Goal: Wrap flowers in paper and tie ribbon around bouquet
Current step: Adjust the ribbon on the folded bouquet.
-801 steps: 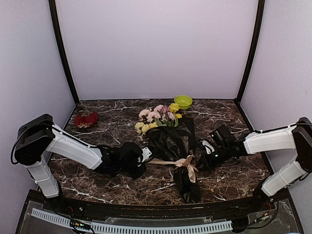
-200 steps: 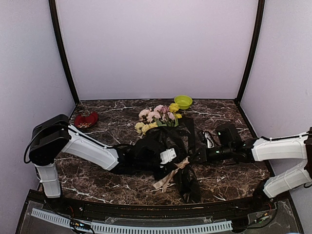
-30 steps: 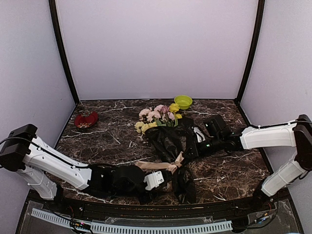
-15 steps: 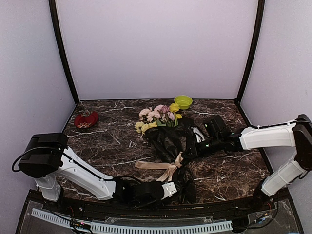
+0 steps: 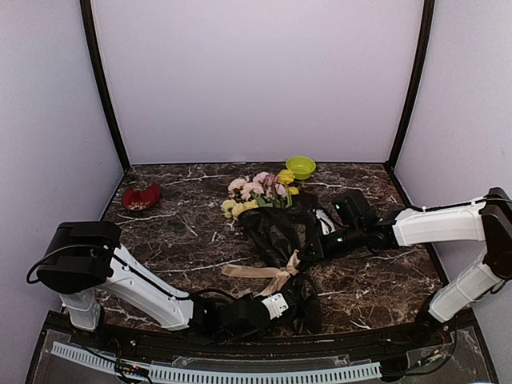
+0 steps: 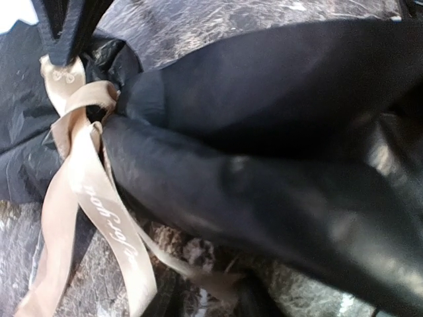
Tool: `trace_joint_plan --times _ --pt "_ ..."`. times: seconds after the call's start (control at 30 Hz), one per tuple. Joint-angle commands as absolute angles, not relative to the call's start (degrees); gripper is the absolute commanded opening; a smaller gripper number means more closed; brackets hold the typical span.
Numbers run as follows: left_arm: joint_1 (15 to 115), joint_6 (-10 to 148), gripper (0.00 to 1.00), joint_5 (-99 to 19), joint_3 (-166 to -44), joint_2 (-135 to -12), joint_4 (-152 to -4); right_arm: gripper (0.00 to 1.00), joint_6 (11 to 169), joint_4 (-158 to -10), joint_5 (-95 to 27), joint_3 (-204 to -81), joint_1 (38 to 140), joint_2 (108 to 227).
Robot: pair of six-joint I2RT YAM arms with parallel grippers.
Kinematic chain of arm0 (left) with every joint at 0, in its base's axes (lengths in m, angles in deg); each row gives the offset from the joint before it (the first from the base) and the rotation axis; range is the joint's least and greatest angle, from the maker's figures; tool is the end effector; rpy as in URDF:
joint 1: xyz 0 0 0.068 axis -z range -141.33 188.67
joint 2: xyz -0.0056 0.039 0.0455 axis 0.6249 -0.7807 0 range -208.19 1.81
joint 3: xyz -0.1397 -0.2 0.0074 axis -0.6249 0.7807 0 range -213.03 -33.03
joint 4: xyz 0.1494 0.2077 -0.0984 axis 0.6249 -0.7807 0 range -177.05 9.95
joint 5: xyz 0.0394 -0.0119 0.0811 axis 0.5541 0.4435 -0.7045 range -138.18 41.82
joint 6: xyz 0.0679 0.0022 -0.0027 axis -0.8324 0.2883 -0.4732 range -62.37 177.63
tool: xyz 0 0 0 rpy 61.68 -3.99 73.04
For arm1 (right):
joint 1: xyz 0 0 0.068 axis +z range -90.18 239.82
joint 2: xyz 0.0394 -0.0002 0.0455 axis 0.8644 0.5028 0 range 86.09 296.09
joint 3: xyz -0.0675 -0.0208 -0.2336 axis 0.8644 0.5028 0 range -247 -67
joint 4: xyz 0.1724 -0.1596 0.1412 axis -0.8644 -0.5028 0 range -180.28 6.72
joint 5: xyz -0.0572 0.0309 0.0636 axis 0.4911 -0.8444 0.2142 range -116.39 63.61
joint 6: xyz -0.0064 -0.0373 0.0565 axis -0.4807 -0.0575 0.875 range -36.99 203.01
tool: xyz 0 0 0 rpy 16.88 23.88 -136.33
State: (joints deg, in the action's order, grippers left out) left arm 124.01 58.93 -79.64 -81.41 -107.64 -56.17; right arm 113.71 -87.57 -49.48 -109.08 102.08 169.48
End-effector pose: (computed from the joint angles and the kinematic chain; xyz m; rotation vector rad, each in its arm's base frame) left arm 0.0586 -0.3681 0.0643 1.1903 1.7610 -0.2858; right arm 0.2178 0.2269 0.1318 -0.4691 2.5184 1.0388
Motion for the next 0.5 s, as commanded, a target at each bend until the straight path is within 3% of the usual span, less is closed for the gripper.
trace_joint_plan --times 0.0,0.1,0.47 --pt "123.77 57.52 0.19 -82.41 -79.74 -107.99 -52.28 0.0 113.96 -85.65 -49.44 -109.78 102.7 169.68" --pt "123.81 58.12 0.0 -83.22 -79.31 -107.57 -52.25 0.0 113.86 -85.81 -49.33 -109.81 102.71 169.51" --pt "125.26 63.9 0.0 -76.51 -71.34 -99.58 -53.34 0.0 112.75 -86.69 -49.18 -111.35 102.71 169.82"
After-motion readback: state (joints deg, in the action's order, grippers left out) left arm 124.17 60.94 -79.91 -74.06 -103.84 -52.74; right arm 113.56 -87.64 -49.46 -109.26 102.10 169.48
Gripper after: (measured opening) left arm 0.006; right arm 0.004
